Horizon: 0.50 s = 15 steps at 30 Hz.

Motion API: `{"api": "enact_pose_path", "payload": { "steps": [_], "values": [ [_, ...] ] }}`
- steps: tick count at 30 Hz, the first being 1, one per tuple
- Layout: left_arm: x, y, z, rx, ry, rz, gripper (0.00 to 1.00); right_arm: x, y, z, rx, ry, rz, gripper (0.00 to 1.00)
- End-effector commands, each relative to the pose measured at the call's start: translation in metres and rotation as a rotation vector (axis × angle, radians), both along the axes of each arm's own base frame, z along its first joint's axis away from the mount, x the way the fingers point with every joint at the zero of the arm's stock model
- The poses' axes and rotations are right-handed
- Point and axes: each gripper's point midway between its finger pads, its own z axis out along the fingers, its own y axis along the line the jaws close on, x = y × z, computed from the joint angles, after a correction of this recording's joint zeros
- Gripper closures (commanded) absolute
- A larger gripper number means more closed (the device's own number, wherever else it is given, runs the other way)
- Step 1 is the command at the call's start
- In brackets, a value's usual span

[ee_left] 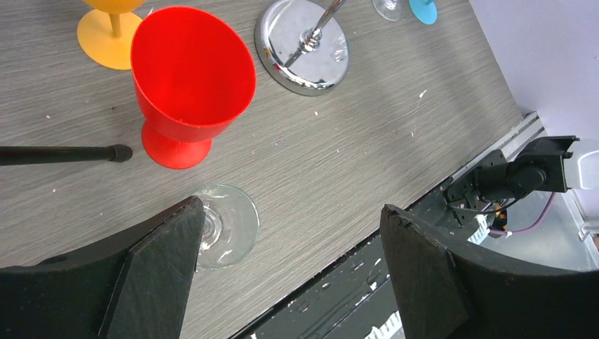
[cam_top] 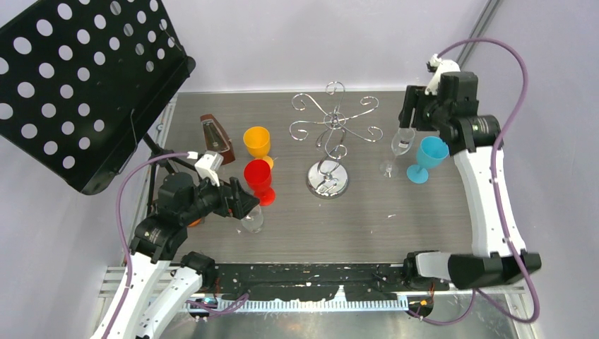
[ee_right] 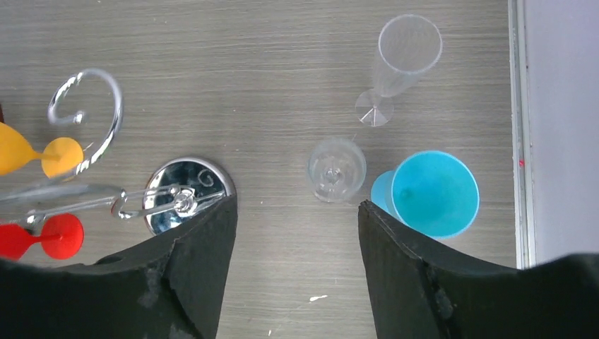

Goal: Take the wine glass off the wine glass rack
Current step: Reset both arms

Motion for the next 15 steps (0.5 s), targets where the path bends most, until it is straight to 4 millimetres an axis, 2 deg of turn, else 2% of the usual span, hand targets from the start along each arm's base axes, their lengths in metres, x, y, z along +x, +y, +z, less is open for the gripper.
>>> {"api": "enact_pose_path", "payload": {
  "steps": [1,2,3,4,5,6,7,8,9,10,11,14,15],
  "values": [
    [0.008,0.003,0.009,-0.001,-0.063,0.022,0.07,-0.014,0.002,0.021,0.060,-0.148,-0.020,0.29],
    [0.008,0.003,0.009,0.001,-0.064,0.024,0.03,-0.022,0.002,0.026,0.066,-0.175,-0.019,0.27],
    [0.008,0.004,0.009,0.004,-0.064,0.026,0.02,-0.024,0.002,0.020,0.069,-0.176,-0.019,0.26],
    [0.009,0.005,0.008,0.006,-0.066,0.030,0.01,-0.033,0.008,0.027,0.089,-0.205,0.012,0.25],
    [0.009,0.005,0.009,0.008,-0.067,0.034,0.00,-0.036,0.010,0.021,0.099,-0.203,0.023,0.24],
    [0.010,0.006,0.009,0.011,-0.068,0.039,0.00,-0.044,0.011,0.026,0.108,-0.229,0.028,0.22],
    [0.010,0.007,0.009,0.014,-0.073,0.045,0.00,-0.047,0.014,0.017,0.119,-0.216,0.038,0.20],
    [0.011,0.009,0.009,0.018,-0.077,0.053,0.00,-0.056,0.014,0.021,0.125,-0.239,0.044,0.14],
    [0.011,0.010,0.009,0.023,-0.081,0.062,0.00,-0.059,0.017,0.013,0.135,-0.223,0.058,0.09],
    [0.012,0.011,0.009,0.027,-0.085,0.067,0.00,-0.067,0.018,0.016,0.140,-0.242,0.068,0.01],
    [0.012,0.012,0.009,0.029,-0.087,0.071,0.00,-0.071,0.022,0.011,0.150,-0.236,0.087,0.03],
    [0.012,0.012,0.010,0.028,-0.094,0.070,0.00,-0.089,0.028,0.015,0.169,-0.282,0.124,0.05],
    [0.012,0.012,0.010,0.028,-0.096,0.069,0.00,-0.091,0.028,0.010,0.172,-0.277,0.124,0.05]
  ]
}}
